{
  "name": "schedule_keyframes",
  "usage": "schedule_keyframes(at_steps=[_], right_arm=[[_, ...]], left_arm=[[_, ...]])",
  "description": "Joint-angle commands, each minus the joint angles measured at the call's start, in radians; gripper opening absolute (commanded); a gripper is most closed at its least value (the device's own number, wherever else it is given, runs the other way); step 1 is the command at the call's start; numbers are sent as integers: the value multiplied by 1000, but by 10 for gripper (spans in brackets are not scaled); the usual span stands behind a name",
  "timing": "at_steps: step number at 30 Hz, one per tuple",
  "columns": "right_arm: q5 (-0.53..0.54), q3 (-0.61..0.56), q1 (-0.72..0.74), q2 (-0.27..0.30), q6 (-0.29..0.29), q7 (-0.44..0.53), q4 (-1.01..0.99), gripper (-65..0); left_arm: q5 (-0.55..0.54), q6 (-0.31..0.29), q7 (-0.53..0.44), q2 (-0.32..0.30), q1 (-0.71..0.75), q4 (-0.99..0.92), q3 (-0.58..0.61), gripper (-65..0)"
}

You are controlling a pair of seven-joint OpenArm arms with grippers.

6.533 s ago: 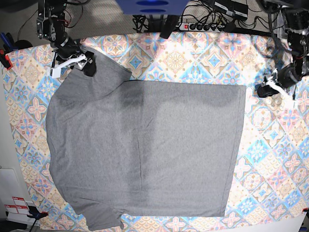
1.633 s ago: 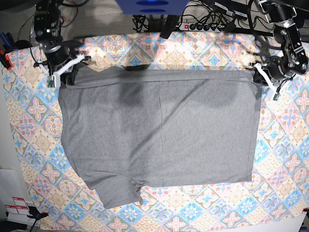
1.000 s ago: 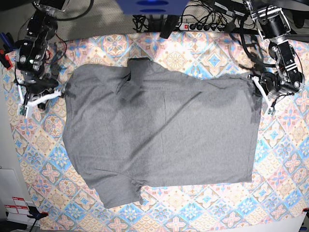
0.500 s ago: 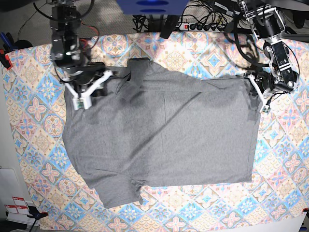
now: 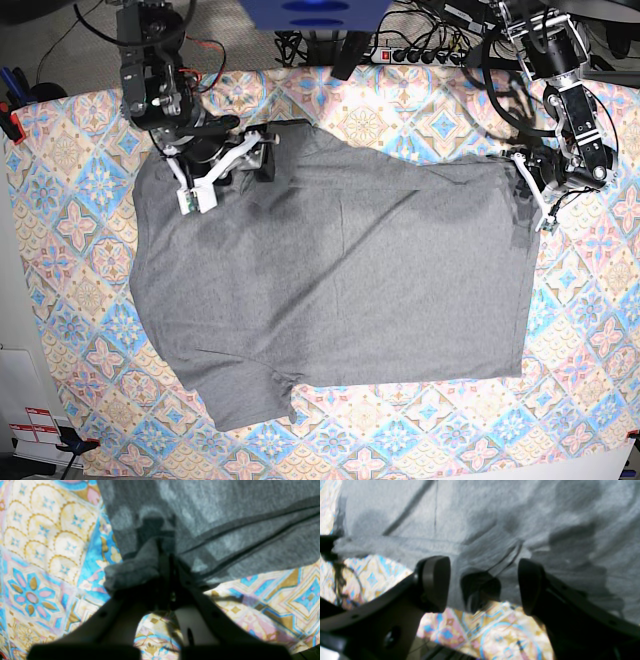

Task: Fold the T-shirt properly
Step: 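Grasp the shirt near the sleeve with the right gripper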

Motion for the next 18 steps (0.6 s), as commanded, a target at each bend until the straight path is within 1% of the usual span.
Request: schedule_keyframes(at_steps=[1,10,13,15,18], right_arm=[[21,-9,-6,2,5,15,16,-230],[16,-21,-26,-1,5,19,5,-230],[16,-21,-24,-4,5,22,-44,-230],[17,-22,-24,-4,5,52,-89,-230],[21,-68,-24,-4,5,108,-127,-230]], left_arm=[[-5,2,-6,-13,-11,15,-2,-646],[-5,2,-6,-10,-11,15,-2,-645],[-5,2,-6,-10,-11,15,-2,-645],[-5,2,-6,-10,-11,15,-2,-645],[-5,2,-6,-10,-11,15,-2,-645]])
